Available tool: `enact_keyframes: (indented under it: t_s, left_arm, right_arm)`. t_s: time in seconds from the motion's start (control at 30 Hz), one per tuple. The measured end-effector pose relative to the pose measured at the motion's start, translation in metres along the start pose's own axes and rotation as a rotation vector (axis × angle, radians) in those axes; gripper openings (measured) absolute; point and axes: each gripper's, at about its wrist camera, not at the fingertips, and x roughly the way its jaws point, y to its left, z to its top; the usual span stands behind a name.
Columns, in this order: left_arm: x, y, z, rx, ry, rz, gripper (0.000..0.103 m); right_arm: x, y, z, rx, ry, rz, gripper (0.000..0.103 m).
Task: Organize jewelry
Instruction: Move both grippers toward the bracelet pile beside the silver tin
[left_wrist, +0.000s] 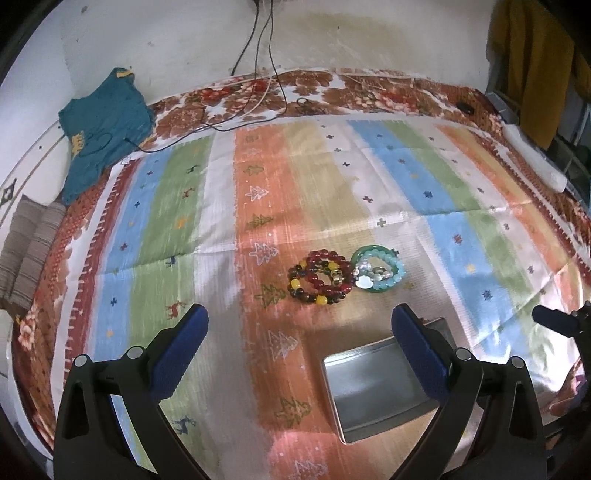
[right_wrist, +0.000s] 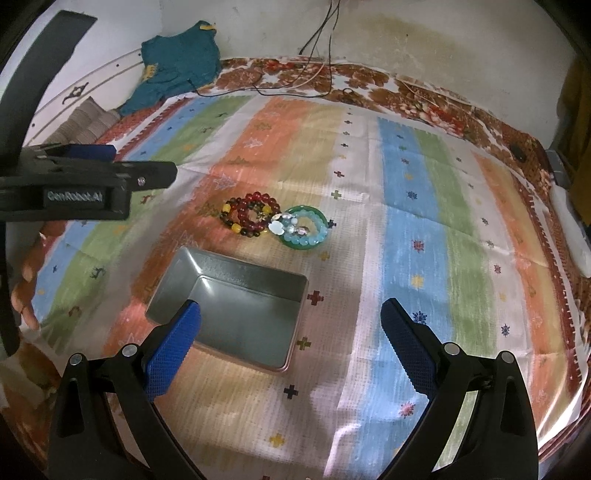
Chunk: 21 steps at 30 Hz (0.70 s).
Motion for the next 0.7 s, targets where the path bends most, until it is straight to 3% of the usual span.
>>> enact_keyframes:
  t_s: [0.37, 0.7]
  left_arm:
    - [0.022, -0.002, 0.008, 0.028, 0.046, 0.043, 0.097]
    - [0.043, 0.0, 0.018, 0.028, 0.095, 0.035, 0.097]
  right_arm:
    - [0.013, -0.003, 0.012, 0.003, 0.023, 0.006, 0.099]
    - [0.027, -0.002, 0.021, -0.022, 0.054, 0.008, 0.099]
